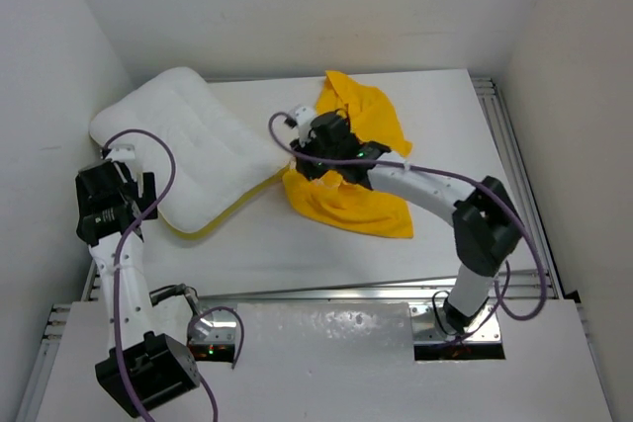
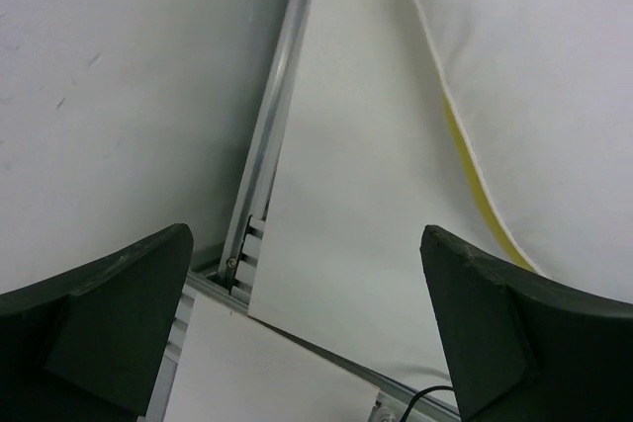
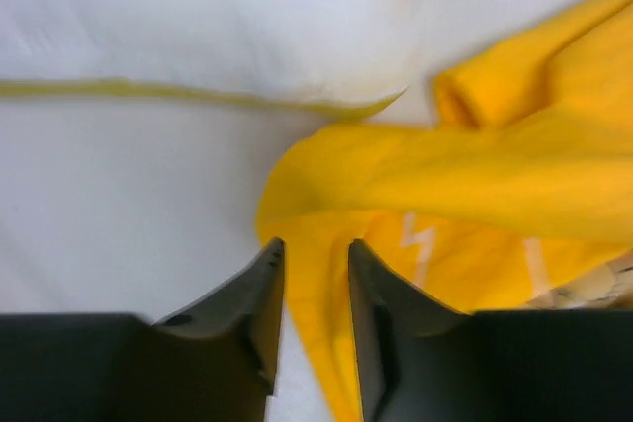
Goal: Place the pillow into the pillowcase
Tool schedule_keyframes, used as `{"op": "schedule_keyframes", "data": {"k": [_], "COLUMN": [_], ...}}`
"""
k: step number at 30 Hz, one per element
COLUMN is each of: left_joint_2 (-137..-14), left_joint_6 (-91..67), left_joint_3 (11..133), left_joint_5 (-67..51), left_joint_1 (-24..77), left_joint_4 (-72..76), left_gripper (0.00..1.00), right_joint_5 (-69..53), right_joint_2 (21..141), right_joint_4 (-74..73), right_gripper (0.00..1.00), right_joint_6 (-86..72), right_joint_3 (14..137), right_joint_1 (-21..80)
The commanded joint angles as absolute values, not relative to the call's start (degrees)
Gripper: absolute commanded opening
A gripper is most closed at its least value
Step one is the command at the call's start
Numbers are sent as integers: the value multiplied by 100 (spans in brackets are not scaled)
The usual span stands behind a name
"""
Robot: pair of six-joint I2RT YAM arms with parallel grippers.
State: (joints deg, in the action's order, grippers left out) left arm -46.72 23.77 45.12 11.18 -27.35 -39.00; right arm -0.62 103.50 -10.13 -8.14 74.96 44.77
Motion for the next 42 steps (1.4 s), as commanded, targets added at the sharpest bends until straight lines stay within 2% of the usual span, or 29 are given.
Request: {"op": "schedule_keyframes", "data": {"k": [1,2,3,5,6,7,10,12,16,20,23,27,30,33,35,36,37,39,40,41,42], "left_joint_2": [-4859,-4939,-5026,-5185,-5186,-5133,-4958,-4983,-5387,-5537,-5590,-5511,-5406,-5291,-5265,-5256,-5265,-5282,-5291,-5274,-5265], "left_joint_6": [2802,3169,3321,3471,3533,3629,4261,4360,3789,3385,3209,3155,3129,3076,3015,3006,2962,2936,2918,2909,2909], "left_joint_3": [4930,5139,5290,5597,5616,5608,5214,4922,5009,5045,5089,5080,5080,5080,5089,5089,5098,5089,5124,5133,5150], "left_joint_5": [382,91,-278,-712,-686,-425,216,430,861,931,1151,1379,1389,1389,1415,1441,1459,1520,1538,1547,1529], "left_joint_1": [-2733,-2725,-2716,-2523,-2418,-2078,-1374,-1292,-1301,-1292,-1301,-1301,-1309,-1318,-1336,-1336,-1336,-1336,-1345,-1336,-1336], "left_joint_4": [-3910,-4059,-4426,-4579,-4509,-4448,-4010,-3615,-3270,-2953,-2944,-3111,-3208,-3243,-3278,-3296,-3296,-3322,-3340,-3366,-3384], "left_gripper": [99,92,89,86,86,86,91,95,95,96,96,97,97,98,99,99,99,99,99,99,99], "right_joint_5": [-306,-447,-561,-668,-651,-572,-422,-763,-1292,-1082,-827,-764,-1141,-1756,-2212,-2284,-2303,-2478,-2522,-2418,-2382], "right_joint_2": [9651,9616,9580,9545,9536,9519,9510,9553,9878,10912,11485,12442,13128,14243,14352,14335,14152,13932,13704,13580,13431], "right_joint_4": [-606,-624,-624,-676,-720,-764,-843,-835,-546,-765,-607,-27,18,-710,-800,-721,-486,-317,-360,-430,-500], "right_gripper": [24,24,36,46,52,65,73,74,82,88,89,92,95,96,86,77,56,38,10,0,0], "right_joint_6": [-1079,-1203,-1317,-1476,-1468,-1424,-1258,-1292,-1573,-1713,-2774,-3436,-3498,-3463,-3402,-3332,-3279,-3173,-3008,-2919,-2735], "right_joint_3": [7594,7585,7541,7489,7471,7453,7400,7540,7997,9075,9534,9773,10527,11520,11576,11436,11261,10794,10654,10600,10539], "right_joint_1": [3721,3518,3324,2849,2726,2594,2523,2549,3022,3594,3647,3674,3718,3788,3893,3928,3964,3973,3973,3964,3938]}}
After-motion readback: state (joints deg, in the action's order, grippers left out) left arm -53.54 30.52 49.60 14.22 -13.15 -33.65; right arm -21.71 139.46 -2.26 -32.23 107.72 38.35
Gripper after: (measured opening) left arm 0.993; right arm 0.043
